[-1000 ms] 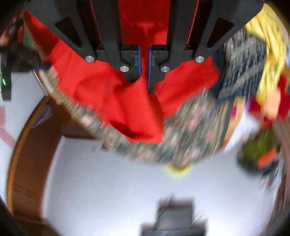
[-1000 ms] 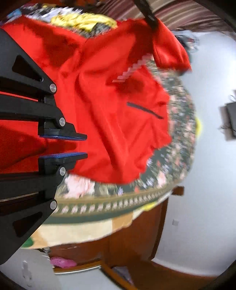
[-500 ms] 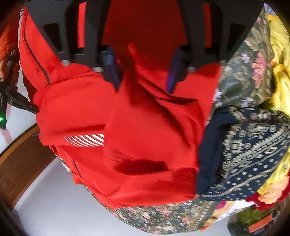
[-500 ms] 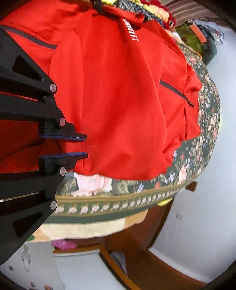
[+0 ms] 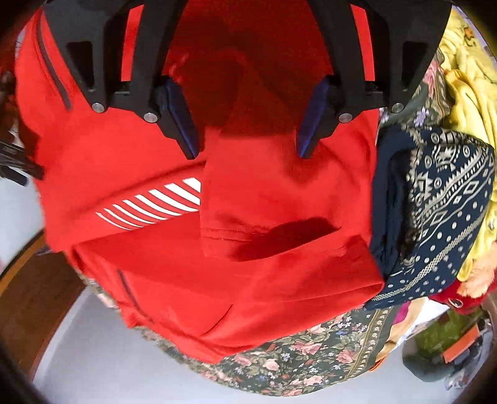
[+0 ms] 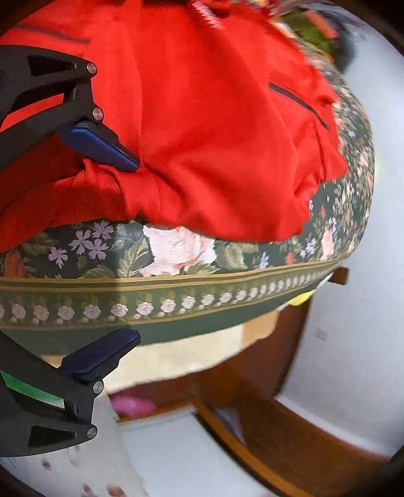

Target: Fold large clothes

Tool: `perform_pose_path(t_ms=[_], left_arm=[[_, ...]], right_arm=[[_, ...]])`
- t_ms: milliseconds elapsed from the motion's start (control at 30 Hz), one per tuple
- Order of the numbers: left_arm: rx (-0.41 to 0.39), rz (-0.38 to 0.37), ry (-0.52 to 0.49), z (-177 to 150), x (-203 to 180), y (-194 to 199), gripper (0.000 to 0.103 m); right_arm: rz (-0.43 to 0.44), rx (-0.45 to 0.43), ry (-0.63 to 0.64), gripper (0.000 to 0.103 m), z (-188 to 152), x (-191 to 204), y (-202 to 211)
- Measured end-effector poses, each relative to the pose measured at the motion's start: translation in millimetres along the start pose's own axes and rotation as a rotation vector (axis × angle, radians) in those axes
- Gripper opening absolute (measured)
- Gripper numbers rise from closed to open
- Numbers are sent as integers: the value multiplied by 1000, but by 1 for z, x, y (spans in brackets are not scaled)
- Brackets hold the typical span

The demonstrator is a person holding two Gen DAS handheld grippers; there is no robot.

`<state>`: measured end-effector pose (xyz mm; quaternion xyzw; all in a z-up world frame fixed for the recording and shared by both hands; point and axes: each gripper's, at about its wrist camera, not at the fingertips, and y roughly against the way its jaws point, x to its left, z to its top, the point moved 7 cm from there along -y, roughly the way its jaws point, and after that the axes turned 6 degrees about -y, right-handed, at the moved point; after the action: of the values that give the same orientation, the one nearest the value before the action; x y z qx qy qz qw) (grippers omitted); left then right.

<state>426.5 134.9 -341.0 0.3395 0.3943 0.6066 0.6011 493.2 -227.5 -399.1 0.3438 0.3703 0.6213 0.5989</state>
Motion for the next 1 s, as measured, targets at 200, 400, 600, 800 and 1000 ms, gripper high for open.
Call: perform_pose_path(t_ms=[200,400,600,800,1000], left_arm=[[-49,108,59,-6,34,14,47],[-45,25,175,-51,89,42,53],[59,97,142,-107,110,41,54],[73,76,87,-118,103,48,54],[-26,83,-7,-75,87,75,63]], right_arm=[[-9,-8,-8,100,-2,-1,-2],[-55,-33,-50,100,2,-11,0],[-175,-69,-55,100,6,-17,6],[-221,-70,-24,101,9,-12,15],[-133,-132,21,101,25,-2,57]])
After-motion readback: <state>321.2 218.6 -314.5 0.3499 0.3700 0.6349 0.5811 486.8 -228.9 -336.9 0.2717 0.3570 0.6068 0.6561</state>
